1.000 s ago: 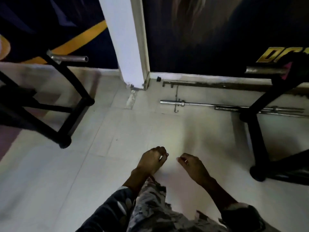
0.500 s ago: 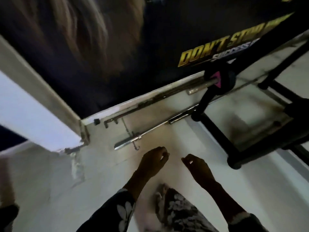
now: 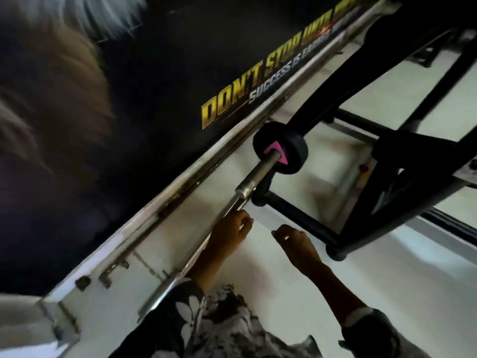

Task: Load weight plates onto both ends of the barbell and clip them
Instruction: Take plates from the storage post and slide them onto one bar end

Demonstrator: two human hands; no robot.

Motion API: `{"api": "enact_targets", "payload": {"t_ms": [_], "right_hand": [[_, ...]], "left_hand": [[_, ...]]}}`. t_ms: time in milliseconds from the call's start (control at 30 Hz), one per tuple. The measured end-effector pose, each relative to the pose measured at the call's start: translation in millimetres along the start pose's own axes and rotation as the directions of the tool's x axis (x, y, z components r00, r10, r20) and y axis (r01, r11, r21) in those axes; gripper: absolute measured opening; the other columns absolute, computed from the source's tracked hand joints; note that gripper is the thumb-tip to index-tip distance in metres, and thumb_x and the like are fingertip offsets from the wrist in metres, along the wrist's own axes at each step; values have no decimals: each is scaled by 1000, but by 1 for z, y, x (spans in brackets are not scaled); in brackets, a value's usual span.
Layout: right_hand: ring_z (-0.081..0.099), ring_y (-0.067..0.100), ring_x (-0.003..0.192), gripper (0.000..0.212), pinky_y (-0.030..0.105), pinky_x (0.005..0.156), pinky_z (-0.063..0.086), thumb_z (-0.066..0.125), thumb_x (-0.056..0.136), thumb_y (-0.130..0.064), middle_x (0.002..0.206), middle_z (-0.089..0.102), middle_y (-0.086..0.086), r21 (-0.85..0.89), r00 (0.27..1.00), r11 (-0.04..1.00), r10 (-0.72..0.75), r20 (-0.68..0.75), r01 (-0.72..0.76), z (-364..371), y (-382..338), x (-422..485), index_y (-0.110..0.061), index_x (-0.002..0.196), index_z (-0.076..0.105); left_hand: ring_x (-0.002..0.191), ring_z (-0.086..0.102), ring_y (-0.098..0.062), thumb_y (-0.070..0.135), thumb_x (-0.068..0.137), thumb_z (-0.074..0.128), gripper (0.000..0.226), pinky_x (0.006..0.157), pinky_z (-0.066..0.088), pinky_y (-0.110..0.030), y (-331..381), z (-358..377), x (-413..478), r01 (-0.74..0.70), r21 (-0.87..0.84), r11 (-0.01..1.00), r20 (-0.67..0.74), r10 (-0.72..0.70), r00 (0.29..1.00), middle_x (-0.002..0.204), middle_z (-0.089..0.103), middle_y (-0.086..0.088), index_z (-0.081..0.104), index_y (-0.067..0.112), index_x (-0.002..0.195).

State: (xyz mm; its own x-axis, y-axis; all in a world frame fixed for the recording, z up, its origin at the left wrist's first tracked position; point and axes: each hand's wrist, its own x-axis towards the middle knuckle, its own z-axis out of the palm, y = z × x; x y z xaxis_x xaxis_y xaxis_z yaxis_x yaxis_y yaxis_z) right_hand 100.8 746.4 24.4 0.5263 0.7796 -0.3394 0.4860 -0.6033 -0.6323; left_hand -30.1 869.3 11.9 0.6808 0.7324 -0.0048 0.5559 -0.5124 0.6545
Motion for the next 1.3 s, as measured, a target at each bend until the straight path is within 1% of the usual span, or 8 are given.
{"api": "enact_targets", "payload": {"t_ms": [267, 400, 667, 833, 967, 1033, 1167, 1300], "right_hand": [[59, 25, 74, 23, 30, 65, 39, 54, 91, -34, 75, 60, 4, 146, 963, 981, 159, -219, -129, -29, -15, 112, -14, 81, 60], [62, 33, 89, 22, 29, 64, 35, 50, 93, -29, 96, 67, 13, 147, 923, 981, 169, -346, -124, -29, -15, 203, -10, 100, 59], [40, 19, 114, 47, 37, 96, 45, 62, 86, -30, 127, 39, 18, 144, 602, 986, 67, -796, 81, 21, 43, 326, -23, 123, 33], [37, 10, 122, 70, 37, 102, 44, 65, 84, -34, 134, 33, 5, 305, 545, 944, 191, -816, 125, 32, 52, 342, -17, 141, 28], [47, 15, 113, 64, 42, 95, 50, 68, 79, -41, 117, 34, -7, 356, 460, 924, 258, -850, 140, 25, 46, 347, -13, 129, 42], [47, 19, 113, 65, 44, 94, 49, 70, 75, -44, 115, 35, -6, 352, 446, 925, 256, -858, 146, 24, 45, 348, -11, 125, 43], [49, 19, 109, 71, 43, 93, 48, 69, 69, -53, 112, 37, -4, 347, 428, 929, 263, -865, 129, 23, 45, 347, -9, 120, 46], [50, 17, 98, 63, 36, 83, 50, 68, 67, -57, 103, 40, -3, 377, 430, 914, 284, -857, 148, 42, 47, 327, -14, 106, 45]], "left_hand": [[82, 64, -22, 28, 94, 50, 18, 66, 41, -22, -42, 12, 167, 32, -115, 993, 47, -27, 999, 89, 70, -6, 64, 17, 94], [87, 64, -22, 26, 94, 50, 18, 72, 44, -24, -68, 41, 257, 48, -197, 979, 33, -42, 999, 94, 69, -7, 63, 14, 98], [130, 35, -10, 26, 83, 68, 77, 90, 38, -12, -127, 128, 369, 23, -506, 862, 45, -1, 999, 147, 29, 2, 21, 18, 143], [112, 40, 20, 17, 79, 73, 71, 92, 46, -17, -135, 138, 383, -86, -622, 778, -55, 66, 996, 128, 37, 21, 29, 26, 135], [118, 37, 4, 23, 72, 78, 82, 86, 45, -7, -132, 140, 381, -49, -644, 763, -11, 55, 998, 138, 31, 7, 27, 22, 136], [121, 39, -5, 25, 69, 80, 84, 92, 49, -17, -131, 140, 384, -23, -642, 767, 5, 34, 999, 142, 34, 1, 29, 16, 136], [110, 48, 1, 33, 66, 82, 88, 85, 51, -13, -132, 134, 383, -22, -619, 785, -2, 27, 1000, 139, 41, -2, 30, 16, 136], [109, 54, -1, 43, 62, 82, 76, 80, 47, -9, -143, 121, 364, -119, -602, 790, -43, 116, 992, 123, 48, 14, 35, 42, 122]]}}
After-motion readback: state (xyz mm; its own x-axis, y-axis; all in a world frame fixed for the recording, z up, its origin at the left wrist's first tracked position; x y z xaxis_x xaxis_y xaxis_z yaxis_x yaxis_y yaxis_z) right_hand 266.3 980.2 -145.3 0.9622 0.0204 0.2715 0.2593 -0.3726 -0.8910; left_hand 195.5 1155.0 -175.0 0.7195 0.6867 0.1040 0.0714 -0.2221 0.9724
